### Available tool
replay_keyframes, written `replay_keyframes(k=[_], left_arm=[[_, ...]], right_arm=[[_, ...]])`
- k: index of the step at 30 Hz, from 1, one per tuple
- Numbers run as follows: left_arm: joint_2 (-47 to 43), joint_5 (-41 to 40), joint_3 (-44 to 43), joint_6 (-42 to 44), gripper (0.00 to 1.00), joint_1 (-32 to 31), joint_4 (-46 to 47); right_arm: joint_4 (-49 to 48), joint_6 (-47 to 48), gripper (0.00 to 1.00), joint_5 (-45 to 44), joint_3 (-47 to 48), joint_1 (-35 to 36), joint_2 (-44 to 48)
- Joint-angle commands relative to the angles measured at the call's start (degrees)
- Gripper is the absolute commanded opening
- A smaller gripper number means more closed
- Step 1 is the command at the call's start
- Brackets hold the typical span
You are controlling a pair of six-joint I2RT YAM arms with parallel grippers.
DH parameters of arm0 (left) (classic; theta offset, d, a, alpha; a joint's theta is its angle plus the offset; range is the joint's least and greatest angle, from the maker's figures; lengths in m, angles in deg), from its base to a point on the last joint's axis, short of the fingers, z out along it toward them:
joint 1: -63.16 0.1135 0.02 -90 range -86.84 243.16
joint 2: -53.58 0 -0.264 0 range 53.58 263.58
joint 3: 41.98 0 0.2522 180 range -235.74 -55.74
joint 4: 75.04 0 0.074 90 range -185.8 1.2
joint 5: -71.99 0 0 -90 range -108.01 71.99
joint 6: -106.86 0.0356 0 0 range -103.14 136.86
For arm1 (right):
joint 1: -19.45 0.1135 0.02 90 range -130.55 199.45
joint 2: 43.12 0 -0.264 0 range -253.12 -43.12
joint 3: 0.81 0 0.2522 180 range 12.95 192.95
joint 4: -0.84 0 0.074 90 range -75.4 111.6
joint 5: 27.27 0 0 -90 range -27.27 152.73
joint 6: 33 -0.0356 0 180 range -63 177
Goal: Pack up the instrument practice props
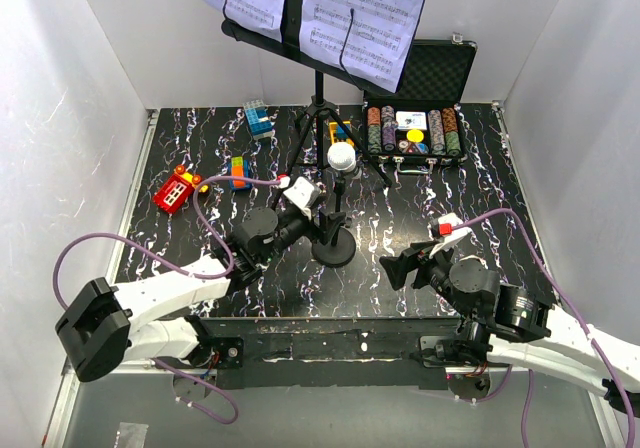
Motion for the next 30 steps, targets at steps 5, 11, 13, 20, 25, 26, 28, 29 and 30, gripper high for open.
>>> replay_keyframes(k=[5,11,13,20,25,26,28,29,30], left_arm=[[1.52,-2.51,-3.34,2.93,0.58,-0.24,5.78],[3.9,-0.93,-5.09,3.54,0.53,-0.41,6.05],[4.69,-1.1,-5.62,4.33,0.49,-0.85,5.17],[5.48,-1.72,-5.1,6.97,0.36,-1.29,5.17],[5.13,-1.11,-5.28,7.76,0.09,-1.29,4.56],[4.7,-0.84,-5.27,7.94,0.03,-1.29,4.29],[3.47,0.47,-5.1,8.2,0.0,-1.29,3.5],[2.77,1.09,-4.92,8.47,0.0,-1.29,2.72],[2.15,1.7,-4.84,8.73,0.0,-1.29,2.27]], right_arm=[[-1.52,-1.04,0.91,-0.42,-0.13,-0.02,-0.78],[-2.49,-0.86,0.91,-1.03,-0.14,0.07,-2.36],[-2.49,-1.21,0.91,-1.3,0.04,-0.02,-3.24],[-3.1,-2.09,0.9,-0.42,0.39,-0.02,-4.65],[-3.19,-2.18,0.89,0.81,2.32,0.15,-5.35],[-3.19,-2.18,0.89,1.07,2.85,-0.02,-5.53],[-3.36,-2.18,0.89,2.21,3.81,0.07,-6.05],[-3.8,-2.44,0.89,3.0,4.17,0.15,-6.23],[-4.24,-2.62,0.89,3.7,4.26,-0.02,-6.58]])
